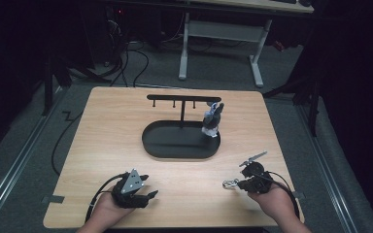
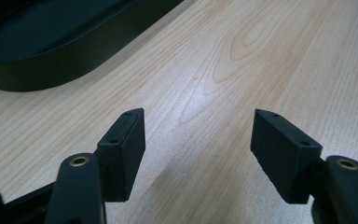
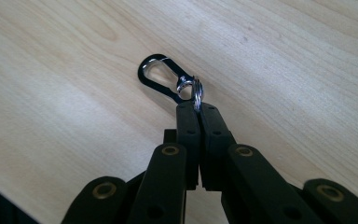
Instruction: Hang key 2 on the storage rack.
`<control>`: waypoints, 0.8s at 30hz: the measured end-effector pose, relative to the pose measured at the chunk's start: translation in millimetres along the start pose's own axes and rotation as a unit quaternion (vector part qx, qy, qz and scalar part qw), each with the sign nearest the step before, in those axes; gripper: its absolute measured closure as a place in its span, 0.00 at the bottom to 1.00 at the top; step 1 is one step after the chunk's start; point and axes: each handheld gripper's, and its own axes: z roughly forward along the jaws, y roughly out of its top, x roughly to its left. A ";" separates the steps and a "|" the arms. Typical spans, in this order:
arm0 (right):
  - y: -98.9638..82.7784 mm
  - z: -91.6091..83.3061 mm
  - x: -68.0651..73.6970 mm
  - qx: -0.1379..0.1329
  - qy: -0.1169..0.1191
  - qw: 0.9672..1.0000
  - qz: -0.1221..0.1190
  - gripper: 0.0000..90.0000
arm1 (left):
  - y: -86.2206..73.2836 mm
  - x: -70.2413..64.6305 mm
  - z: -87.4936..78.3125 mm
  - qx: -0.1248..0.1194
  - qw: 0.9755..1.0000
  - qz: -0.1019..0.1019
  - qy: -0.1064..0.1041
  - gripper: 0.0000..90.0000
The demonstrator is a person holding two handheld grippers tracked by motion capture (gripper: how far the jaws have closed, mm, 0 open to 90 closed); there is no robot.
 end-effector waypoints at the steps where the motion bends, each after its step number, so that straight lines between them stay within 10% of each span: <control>1: 0.1 -1.3 0.1 0.000 -0.001 1.000 -0.002 0.99 | 0.0 0.0 0.1 0.000 1.000 0.000 0.000 0.40; 24: 15.4 -38.4 6.9 -0.026 0.014 0.999 -0.014 0.99 | 0.7 -1.0 0.4 -0.001 1.000 0.007 0.003 0.40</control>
